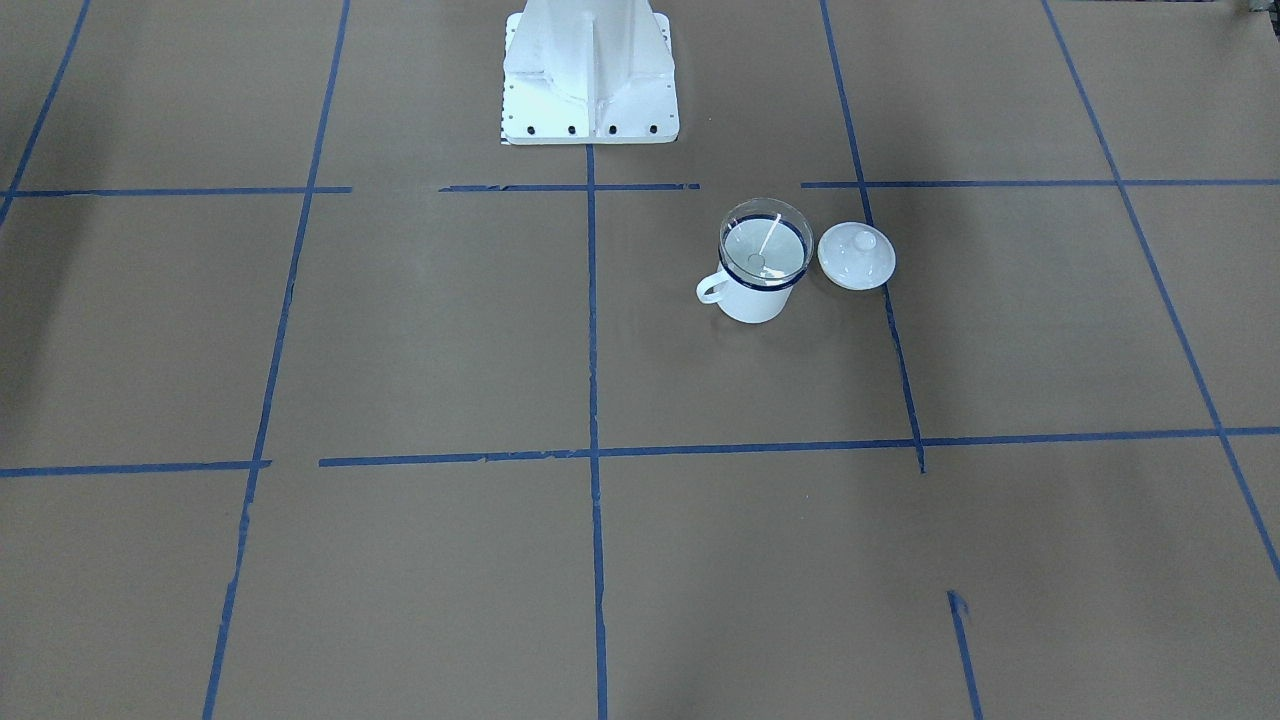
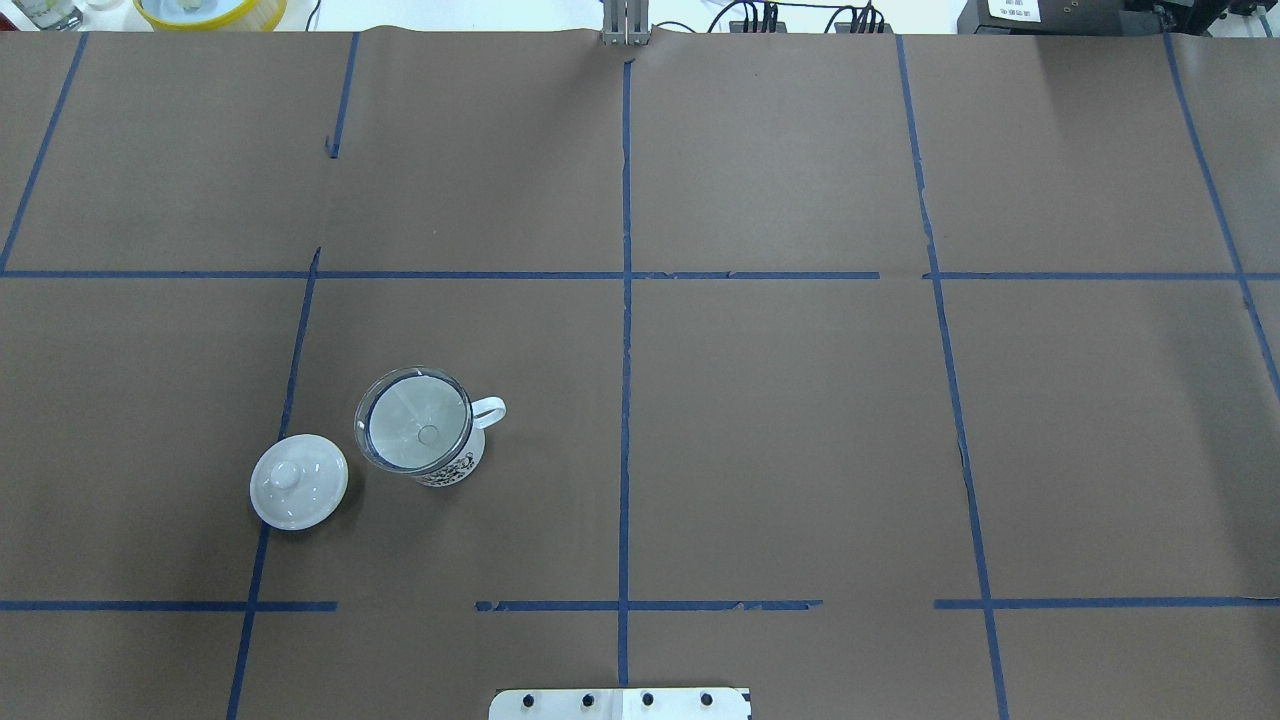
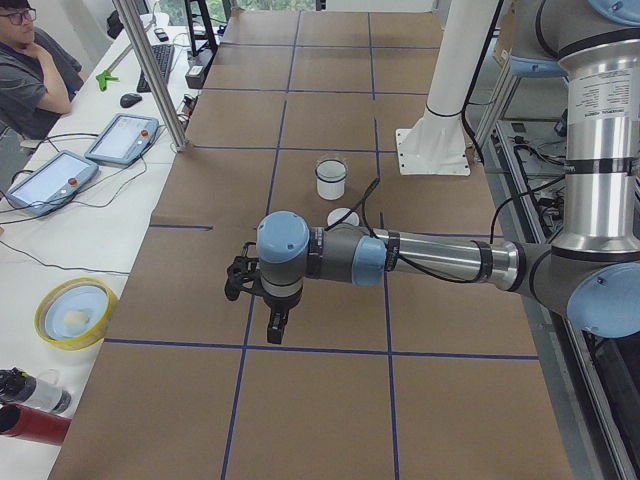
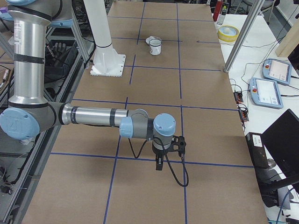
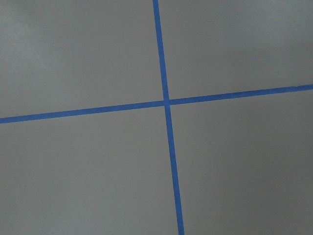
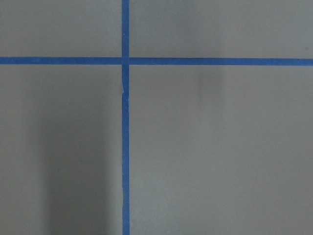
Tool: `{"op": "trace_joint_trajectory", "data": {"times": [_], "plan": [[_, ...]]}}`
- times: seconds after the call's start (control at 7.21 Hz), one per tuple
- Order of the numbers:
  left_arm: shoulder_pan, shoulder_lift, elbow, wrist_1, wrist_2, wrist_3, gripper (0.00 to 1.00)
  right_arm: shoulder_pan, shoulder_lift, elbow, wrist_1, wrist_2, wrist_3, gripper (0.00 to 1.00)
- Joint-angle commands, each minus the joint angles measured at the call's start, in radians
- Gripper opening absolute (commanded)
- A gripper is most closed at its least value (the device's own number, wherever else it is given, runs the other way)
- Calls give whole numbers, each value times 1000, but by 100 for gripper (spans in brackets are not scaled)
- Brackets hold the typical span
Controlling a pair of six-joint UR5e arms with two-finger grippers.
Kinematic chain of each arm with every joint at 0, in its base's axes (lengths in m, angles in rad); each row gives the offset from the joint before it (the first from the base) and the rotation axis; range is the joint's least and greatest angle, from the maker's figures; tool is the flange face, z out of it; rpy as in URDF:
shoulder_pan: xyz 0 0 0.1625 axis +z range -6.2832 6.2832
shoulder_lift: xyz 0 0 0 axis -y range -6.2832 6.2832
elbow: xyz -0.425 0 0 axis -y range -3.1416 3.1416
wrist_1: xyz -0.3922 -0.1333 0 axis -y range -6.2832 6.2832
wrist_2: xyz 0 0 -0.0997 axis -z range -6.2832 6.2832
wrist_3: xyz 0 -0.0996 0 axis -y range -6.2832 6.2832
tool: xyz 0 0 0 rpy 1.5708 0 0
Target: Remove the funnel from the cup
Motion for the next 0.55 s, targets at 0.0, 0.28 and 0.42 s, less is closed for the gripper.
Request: {"op": "trace_joint_trajectory", "data": {"times": [0.0,0.28,0.42], "plan": [[0,-3,-8,1,0,0,100,0,0,1,0,0,0,100],[0,-5,-19,4,2,-5,100,0,0,1,0,0,0,100],[0,-16,-41,0,2,-9,100,0,0,-1,0,0,0,100]]}}
